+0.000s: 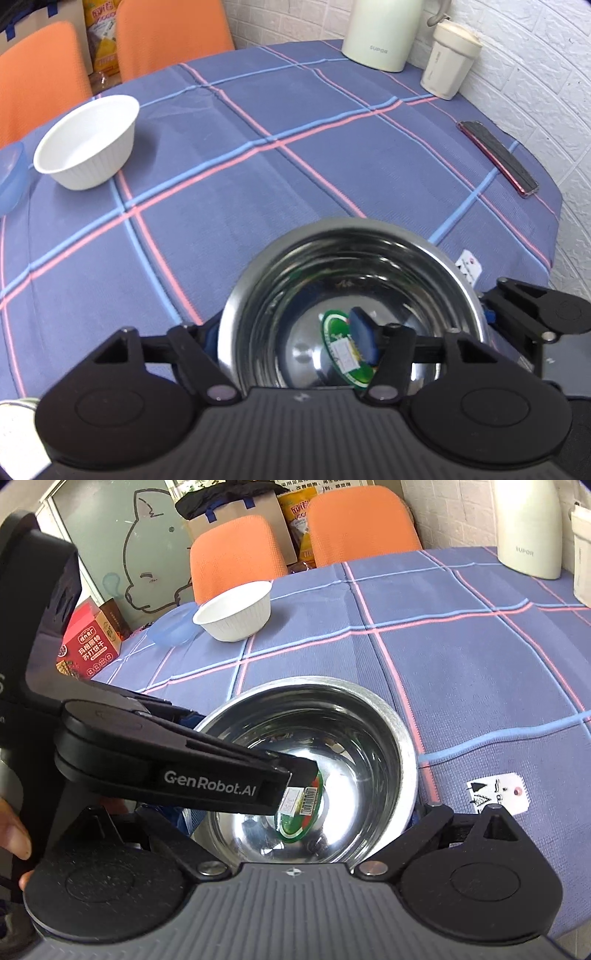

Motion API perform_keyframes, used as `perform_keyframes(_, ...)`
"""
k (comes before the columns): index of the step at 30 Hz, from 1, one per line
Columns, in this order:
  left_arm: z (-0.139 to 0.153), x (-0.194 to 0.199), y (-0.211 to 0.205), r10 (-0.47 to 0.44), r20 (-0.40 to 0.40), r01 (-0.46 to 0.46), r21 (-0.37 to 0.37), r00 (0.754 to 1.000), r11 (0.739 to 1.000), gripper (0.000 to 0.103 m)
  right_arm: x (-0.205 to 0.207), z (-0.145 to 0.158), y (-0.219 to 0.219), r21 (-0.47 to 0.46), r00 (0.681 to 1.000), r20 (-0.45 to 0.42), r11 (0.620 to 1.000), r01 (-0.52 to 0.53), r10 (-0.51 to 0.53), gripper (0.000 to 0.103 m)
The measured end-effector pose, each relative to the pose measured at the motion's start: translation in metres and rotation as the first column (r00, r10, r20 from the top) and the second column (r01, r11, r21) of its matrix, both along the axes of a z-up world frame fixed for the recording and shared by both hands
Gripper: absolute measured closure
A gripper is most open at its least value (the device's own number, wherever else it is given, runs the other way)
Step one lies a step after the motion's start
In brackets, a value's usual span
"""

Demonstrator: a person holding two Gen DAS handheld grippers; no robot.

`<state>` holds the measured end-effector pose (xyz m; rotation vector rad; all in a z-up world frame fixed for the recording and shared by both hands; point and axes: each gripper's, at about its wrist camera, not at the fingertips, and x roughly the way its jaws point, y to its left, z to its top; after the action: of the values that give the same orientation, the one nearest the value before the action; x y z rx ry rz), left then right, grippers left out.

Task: Organize plates and bowls
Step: 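Carry the steel bowl with the left tool toward the plate stack, then move the left tool to the white bowl rim and grasp it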

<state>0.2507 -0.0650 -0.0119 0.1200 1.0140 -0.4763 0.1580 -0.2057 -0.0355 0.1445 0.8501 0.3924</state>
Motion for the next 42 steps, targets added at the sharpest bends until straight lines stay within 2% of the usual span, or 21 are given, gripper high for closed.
perform_keyframes(2, 0.007, -0.002, 0.006, 0.009, 0.042, -0.01, 0.008, 0.999, 1.0, 0.031, -0.002, 0.007, -0.004, -0.005, 1.0, 0.014, 1.0, 0.001, -0.001, 0.018)
perform_keyframes(3, 0.014, -0.003, 0.012, 0.019, 0.07, -0.02, 0.013, 0.997, 1.0, 0.022, -0.004, 0.012, -0.008, -0.018, 0.999, 0.039, 1.0, 0.007, -0.006, 0.018)
perform_keyframes(5, 0.028, -0.005, 0.029, 0.049, 0.128, -0.049, -0.003, 0.991, 0.999, 0.022, -0.004, 0.024, -0.014, -0.048, 0.996, 0.086, 0.998, 0.026, -0.022, 0.017)
perform_keyframes(9, 0.053, 0.006, 0.07, 0.135, 0.192, -0.135, -0.015, 0.972, 0.991, 0.022, 0.012, 0.044, -0.018, -0.068, 0.986, 0.164, 0.997, 0.029, -0.018, 0.018)
perform_keyframes(13, 0.065, 0.028, 0.111, 0.218, 0.216, -0.222, -0.006, 0.952, 0.975, 0.022, 0.045, 0.051, -0.004, -0.088, 0.982, 0.185, 0.996, -0.014, 0.03, 0.018)
perform_keyframes(17, 0.074, 0.06, 0.144, 0.266, 0.24, -0.273, -0.002, 0.934, 0.962, 0.022, 0.086, 0.053, 0.02, -0.112, 0.976, 0.182, 0.989, -0.096, 0.116, 0.018)
perform_keyframes(21, 0.071, 0.108, 0.164, 0.296, 0.216, -0.299, -0.022, 0.93, 0.954, 0.022, 0.128, 0.05, 0.052, -0.156, 0.968, 0.16, 0.974, -0.166, 0.191, 0.018)
perform_keyframes(25, 0.066, 0.153, 0.163, 0.303, 0.178, -0.298, -0.055, 0.936, 0.953, 0.022, 0.161, 0.038, 0.081, -0.208, 0.96, 0.116, 0.952, -0.226, 0.254, 0.018)
perform_keyframes(29, 0.065, 0.19, 0.144, 0.233, 0.153, -0.222, -0.085, 0.96, 0.971, 0.022, 0.179, 0.023, 0.097, -0.251, 0.955, 0.064, 0.931, -0.267, 0.291, 0.018)
perform_keyframes(31, 0.058, 0.206, 0.136, 0.217, 0.142, -0.21, -0.063, 0.966, 0.976, 0.022, 0.183, 0.019, 0.1, -0.262, 0.951, 0.05, 0.923, -0.283, 0.305, 0.018)
perform_keyframes(34, 0.041, 0.223, 0.132, 0.191, 0.122, -0.19, -0.024, 0.974, 0.982, 0.023, 0.193, 0.014, 0.105, -0.267, 0.947, 0.032, 0.916, -0.3, 0.32, 0.018)
perform_keyframes(42, 0.014, 0.231, 0.135, 0.198, 0.096, -0.198, -0.017, 0.975, 0.98, 0.026, 0.206, 0.011, 0.117, -0.267, 0.94, 0.016, 0.907, -0.326, 0.342, 0.018)
